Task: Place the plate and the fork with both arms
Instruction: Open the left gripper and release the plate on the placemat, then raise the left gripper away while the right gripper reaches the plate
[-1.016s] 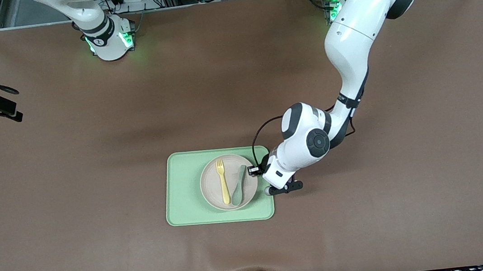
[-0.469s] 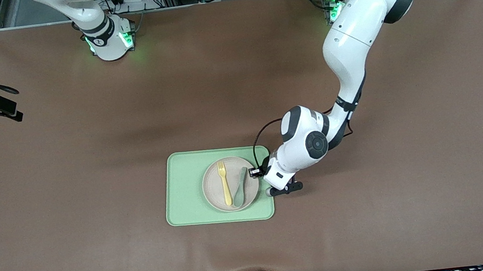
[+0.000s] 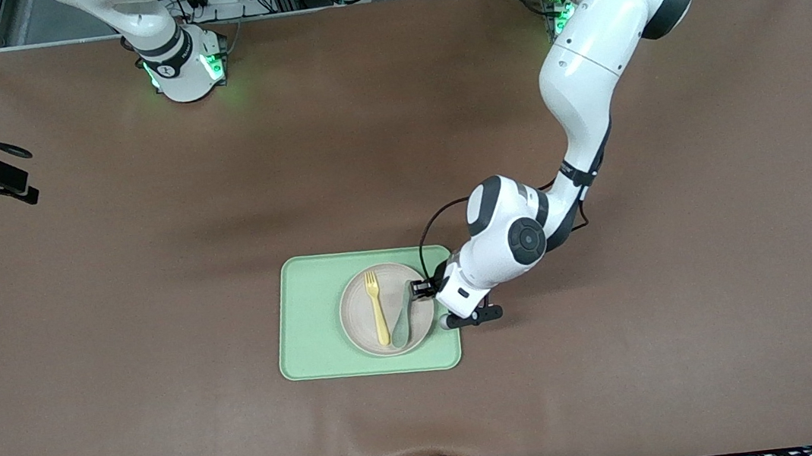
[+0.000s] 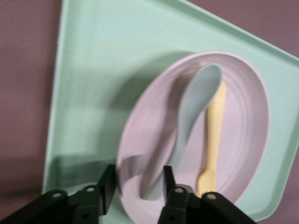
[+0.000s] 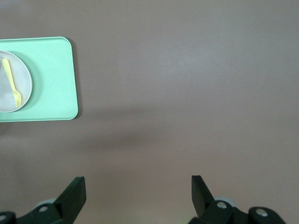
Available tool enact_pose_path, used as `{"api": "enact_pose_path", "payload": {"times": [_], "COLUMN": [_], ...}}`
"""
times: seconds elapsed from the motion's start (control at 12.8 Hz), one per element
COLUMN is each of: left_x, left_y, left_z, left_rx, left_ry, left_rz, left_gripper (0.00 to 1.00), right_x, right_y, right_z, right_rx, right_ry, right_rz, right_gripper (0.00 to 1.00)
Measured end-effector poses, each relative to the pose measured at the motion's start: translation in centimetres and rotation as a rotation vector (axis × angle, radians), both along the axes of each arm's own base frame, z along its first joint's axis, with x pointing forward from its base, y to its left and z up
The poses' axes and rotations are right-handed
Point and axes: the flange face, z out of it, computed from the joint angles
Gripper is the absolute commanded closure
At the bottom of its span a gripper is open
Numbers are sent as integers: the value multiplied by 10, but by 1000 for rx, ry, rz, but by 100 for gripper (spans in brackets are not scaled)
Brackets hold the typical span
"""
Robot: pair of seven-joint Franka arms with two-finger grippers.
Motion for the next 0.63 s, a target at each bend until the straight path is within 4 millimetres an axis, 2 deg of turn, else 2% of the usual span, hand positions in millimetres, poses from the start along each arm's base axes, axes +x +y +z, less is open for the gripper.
{"api": "enact_pose_path", "payload": {"times": [0.23, 0.39, 0.47, 0.63], "left_x": [-1, 3, 5, 13], "left_y": [-9, -3, 4, 37], "left_z": [36, 76, 98, 143], "left_rx": [0, 54, 83, 134], "left_ry": [-13, -43, -51, -5], "left_rz": [-37, -96, -112, -124], "left_gripper": [0, 0, 0, 0], "right_x": [0, 0, 0, 0], "right_y": [0, 0, 0, 0], "right_z": [0, 0, -1, -1], "right_rx": [1, 2, 2, 3], "right_ry": [1, 2, 2, 2], "right_rz": [0, 0, 0, 0], "right_gripper": [0, 0, 0, 0]}}
